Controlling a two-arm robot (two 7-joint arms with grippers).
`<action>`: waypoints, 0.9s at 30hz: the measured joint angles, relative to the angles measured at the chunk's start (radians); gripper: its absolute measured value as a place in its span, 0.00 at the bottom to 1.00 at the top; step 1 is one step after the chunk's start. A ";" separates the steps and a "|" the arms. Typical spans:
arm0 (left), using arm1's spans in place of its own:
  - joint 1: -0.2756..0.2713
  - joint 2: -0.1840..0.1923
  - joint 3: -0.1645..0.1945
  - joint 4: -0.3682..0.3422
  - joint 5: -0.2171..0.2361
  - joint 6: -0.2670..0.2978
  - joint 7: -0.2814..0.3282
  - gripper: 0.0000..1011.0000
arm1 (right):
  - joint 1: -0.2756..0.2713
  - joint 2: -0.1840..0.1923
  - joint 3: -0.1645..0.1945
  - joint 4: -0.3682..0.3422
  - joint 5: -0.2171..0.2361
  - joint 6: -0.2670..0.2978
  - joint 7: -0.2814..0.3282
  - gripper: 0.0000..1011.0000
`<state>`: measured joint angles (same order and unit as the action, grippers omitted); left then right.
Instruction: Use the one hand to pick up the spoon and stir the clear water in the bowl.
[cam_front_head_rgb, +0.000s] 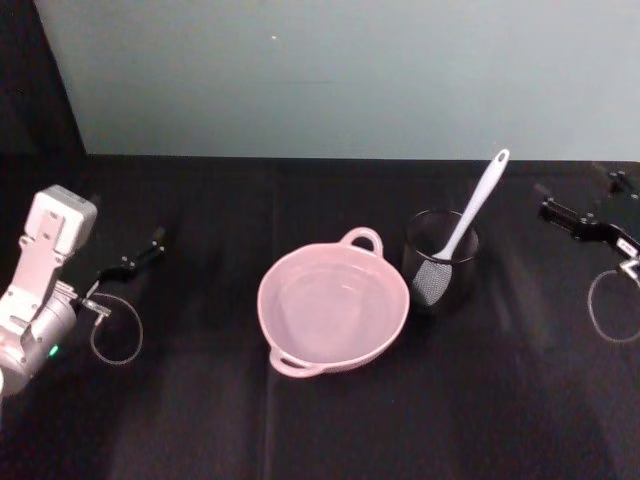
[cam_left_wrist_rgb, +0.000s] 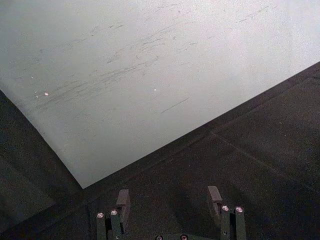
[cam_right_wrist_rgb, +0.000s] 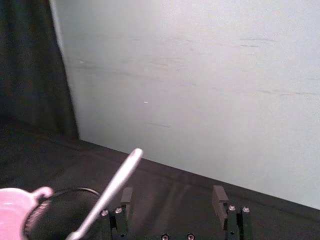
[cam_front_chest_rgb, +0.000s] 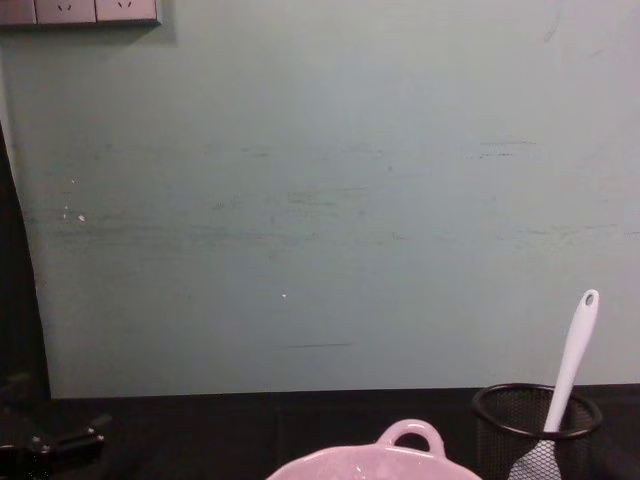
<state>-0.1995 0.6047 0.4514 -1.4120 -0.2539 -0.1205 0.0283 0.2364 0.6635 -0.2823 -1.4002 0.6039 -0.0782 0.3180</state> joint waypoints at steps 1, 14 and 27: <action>0.000 0.000 0.000 0.000 0.000 0.000 0.000 1.00 | -0.005 -0.002 0.004 0.003 -0.004 -0.003 -0.008 0.99; 0.000 0.000 0.000 0.000 0.000 0.000 0.000 1.00 | -0.021 -0.043 0.046 0.055 -0.014 -0.010 -0.040 0.99; 0.000 0.000 0.000 0.000 0.000 0.000 0.000 1.00 | -0.022 -0.039 0.043 0.048 -0.019 -0.015 -0.042 0.99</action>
<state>-0.1995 0.6047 0.4514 -1.4120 -0.2539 -0.1205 0.0283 0.2140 0.6245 -0.2396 -1.3518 0.5846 -0.0936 0.2763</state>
